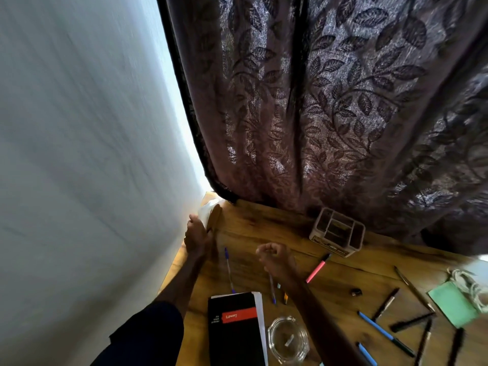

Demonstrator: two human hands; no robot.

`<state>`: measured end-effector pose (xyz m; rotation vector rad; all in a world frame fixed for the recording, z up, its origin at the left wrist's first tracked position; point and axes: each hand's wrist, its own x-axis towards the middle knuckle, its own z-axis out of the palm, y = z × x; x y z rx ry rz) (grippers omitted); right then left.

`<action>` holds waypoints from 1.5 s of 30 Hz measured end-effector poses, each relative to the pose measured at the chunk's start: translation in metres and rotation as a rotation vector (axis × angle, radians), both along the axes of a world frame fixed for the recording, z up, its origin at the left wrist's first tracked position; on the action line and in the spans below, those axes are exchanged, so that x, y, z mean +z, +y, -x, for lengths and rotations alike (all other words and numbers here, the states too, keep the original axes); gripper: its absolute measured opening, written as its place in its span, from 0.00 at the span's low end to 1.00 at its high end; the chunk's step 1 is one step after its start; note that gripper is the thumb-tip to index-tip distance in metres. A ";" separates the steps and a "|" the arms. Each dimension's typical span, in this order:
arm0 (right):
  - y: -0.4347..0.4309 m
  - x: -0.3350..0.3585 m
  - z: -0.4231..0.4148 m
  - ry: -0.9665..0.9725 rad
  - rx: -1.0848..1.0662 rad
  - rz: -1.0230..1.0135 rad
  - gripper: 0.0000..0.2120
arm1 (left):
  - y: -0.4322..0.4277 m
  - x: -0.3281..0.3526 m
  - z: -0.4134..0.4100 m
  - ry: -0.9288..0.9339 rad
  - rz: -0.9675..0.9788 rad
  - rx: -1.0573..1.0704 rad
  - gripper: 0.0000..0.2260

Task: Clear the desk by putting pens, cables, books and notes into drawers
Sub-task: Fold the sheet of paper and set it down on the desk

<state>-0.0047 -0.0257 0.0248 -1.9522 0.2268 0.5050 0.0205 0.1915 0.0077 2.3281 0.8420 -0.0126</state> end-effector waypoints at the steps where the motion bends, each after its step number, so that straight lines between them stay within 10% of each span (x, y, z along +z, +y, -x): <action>1: 0.000 0.000 0.000 -0.003 -0.006 0.005 0.05 | 0.000 0.000 0.000 -0.003 -0.002 -0.005 0.30; 11: -0.017 0.006 0.014 -0.075 -0.114 0.054 0.03 | -0.001 -0.001 0.021 -0.067 -0.187 -0.121 0.43; 22: -0.022 0.015 0.041 -0.139 -0.141 0.040 0.03 | -0.036 0.017 0.052 -0.193 -0.351 -0.265 0.36; 45: -0.111 0.011 0.085 -0.167 -0.179 0.116 0.05 | -0.150 0.012 0.093 -0.339 -0.124 -0.535 0.25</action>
